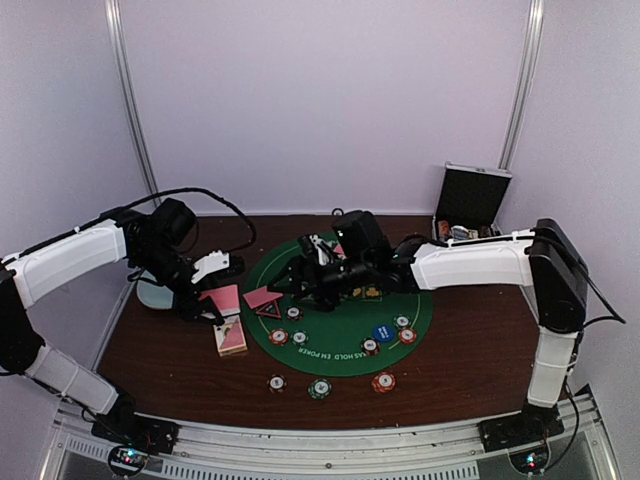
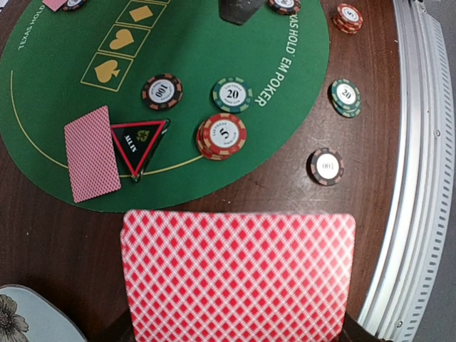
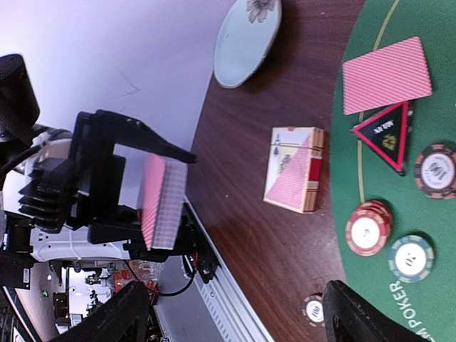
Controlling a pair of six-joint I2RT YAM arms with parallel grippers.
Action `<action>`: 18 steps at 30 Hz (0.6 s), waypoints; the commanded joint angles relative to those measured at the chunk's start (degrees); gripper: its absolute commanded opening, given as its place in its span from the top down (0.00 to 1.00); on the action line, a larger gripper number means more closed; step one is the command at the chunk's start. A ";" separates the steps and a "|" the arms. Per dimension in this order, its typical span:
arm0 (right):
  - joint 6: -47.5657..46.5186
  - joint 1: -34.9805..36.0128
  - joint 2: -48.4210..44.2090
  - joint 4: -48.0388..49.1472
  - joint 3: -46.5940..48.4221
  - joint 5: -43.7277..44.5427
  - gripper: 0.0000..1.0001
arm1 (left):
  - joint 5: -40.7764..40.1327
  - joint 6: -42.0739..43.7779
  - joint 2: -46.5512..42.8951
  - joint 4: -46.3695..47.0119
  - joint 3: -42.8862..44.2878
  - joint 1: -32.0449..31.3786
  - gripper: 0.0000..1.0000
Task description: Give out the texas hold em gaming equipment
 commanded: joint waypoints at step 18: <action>7.25 6.13 11.38 11.93 12.22 -3.45 0.13 | 2.72 -2.44 0.76 1.09 3.38 0.27 0.83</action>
